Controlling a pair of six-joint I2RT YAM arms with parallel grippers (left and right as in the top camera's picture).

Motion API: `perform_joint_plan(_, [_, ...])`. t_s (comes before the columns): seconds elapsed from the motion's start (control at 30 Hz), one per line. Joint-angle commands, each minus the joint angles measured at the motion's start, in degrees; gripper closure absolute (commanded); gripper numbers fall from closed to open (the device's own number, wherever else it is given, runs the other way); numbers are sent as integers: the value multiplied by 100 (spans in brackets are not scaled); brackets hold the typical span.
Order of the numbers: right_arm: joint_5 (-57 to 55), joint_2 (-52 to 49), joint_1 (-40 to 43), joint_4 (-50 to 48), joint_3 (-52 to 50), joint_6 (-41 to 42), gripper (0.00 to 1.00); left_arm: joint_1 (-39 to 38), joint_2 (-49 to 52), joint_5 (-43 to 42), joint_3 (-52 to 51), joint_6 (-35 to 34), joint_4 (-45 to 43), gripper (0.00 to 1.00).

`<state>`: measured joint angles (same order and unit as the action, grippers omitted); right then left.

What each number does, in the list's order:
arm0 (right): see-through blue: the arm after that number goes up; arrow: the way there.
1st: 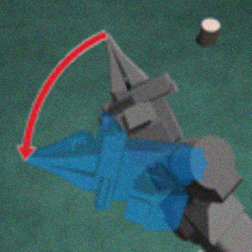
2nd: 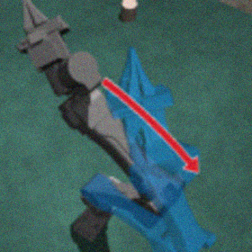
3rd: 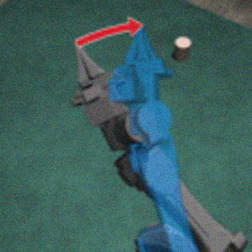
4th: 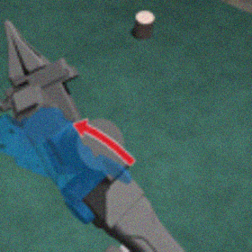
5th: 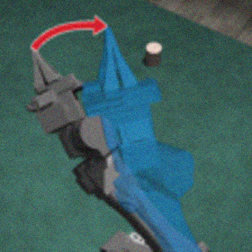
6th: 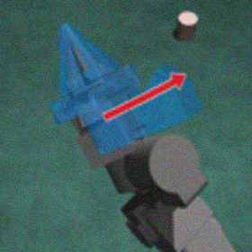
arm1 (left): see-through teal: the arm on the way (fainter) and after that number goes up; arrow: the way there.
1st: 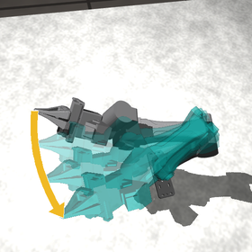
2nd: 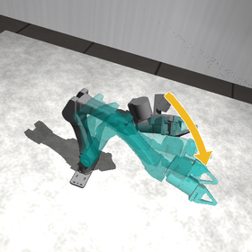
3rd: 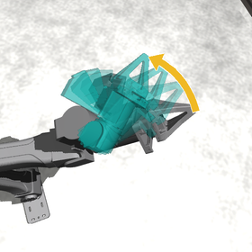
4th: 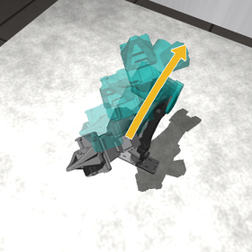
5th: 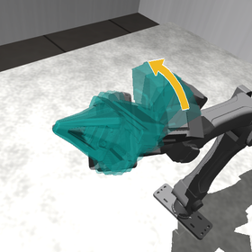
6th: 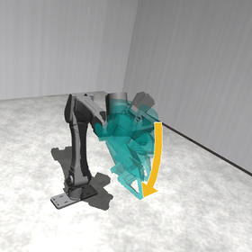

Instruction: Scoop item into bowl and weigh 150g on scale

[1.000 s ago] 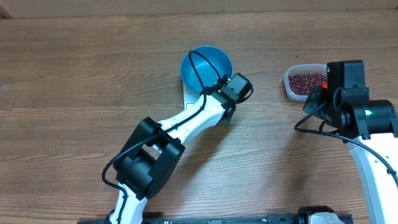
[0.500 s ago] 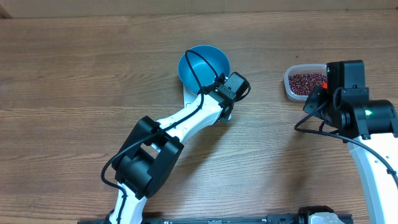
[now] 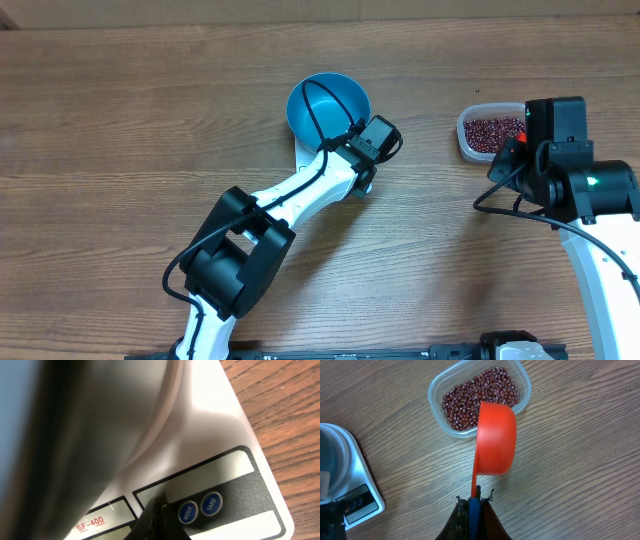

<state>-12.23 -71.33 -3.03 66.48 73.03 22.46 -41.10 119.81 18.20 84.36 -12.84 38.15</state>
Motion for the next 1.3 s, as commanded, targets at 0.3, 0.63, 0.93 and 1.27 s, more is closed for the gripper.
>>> perform_joint_plan(0.3, [37, 4, 26, -15, 162, -4, 96, 4, 85, -304, -144, 256, 66, 96])
perform_joint_plan(0.63, [37, 4, 26, -15, 162, -4, 96, 2, 85, -321, -179, 258, 125, 96])
perform_joint_plan(0.93, [37, 4, 26, -11, 162, -4, 96, 4, 85, -323, -225, 210, 55, 96])
perform_joint_plan(1.27, [35, 4, 26, -13, 162, -4, 96, -22, -48, -321, -157, 212, 251, 96])
